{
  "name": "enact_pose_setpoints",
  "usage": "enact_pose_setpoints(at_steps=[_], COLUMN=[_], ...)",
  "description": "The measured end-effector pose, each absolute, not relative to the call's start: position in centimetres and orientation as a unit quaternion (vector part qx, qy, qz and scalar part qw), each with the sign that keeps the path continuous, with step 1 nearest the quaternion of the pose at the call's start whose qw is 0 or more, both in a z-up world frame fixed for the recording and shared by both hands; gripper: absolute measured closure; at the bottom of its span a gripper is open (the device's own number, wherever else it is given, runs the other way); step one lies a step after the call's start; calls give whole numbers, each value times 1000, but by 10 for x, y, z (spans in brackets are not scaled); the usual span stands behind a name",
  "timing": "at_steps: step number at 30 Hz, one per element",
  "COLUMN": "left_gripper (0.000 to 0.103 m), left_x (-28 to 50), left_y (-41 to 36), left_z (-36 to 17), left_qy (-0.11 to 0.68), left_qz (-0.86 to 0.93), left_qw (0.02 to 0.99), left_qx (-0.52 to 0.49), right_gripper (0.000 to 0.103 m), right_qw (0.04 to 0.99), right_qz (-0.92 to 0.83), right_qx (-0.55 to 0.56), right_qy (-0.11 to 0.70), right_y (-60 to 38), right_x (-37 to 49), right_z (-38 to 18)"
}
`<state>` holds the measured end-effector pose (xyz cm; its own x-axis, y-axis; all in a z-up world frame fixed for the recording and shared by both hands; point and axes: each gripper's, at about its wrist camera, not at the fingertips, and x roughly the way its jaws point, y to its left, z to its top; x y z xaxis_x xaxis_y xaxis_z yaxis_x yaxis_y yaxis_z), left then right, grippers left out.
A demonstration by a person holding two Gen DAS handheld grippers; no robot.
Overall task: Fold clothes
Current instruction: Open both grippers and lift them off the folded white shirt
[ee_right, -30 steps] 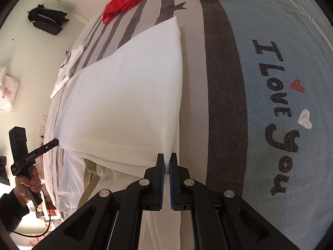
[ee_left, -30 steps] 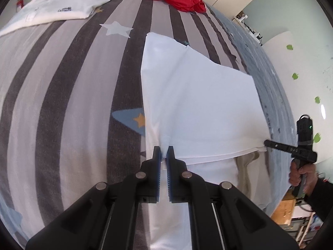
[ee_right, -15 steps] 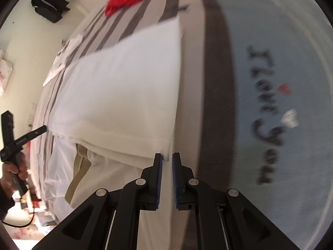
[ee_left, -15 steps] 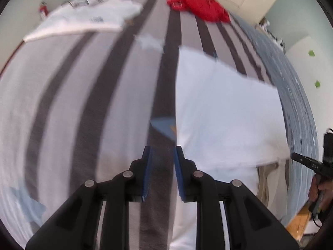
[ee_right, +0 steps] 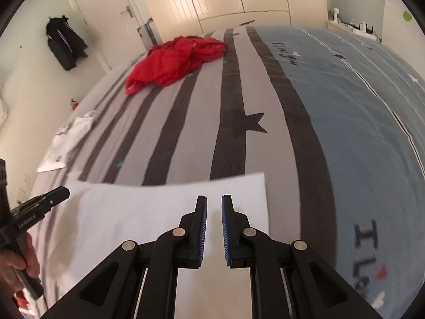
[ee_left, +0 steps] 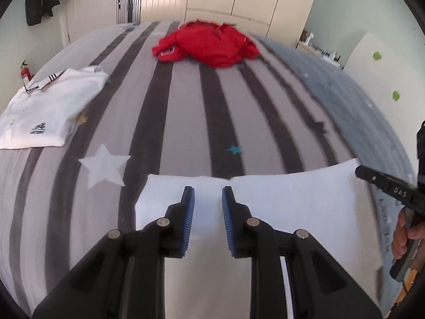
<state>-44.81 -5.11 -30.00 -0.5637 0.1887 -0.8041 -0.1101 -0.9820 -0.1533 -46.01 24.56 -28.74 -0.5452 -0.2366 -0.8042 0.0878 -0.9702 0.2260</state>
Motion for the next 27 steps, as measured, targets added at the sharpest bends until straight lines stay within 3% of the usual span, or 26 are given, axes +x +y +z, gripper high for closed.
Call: enact_pose_setpoints(at_steps=[5, 11, 15, 27], left_gripper=[84, 84, 84, 84], left_x=[-446, -453, -453, -424], left_y=[-61, -86, -88, -101], left_z=[-317, -317, -329, -281], left_qy=[-48, -74, -50, -55], left_qz=[879, 884, 881, 896], left_qw=[62, 19, 27, 55], left_qx=[-471, -461, -469, -438], right_gripper=[94, 94, 94, 94], right_qw=[82, 76, 76, 41], right_qz=[-866, -874, -875, -878], right_qx=[488, 474, 473, 472], right_qy=[-66, -80, -70, -68], right_y=[248, 263, 264, 287], right_x=[-464, -459, -464, -432], right_z=[-319, -314, -322, -282])
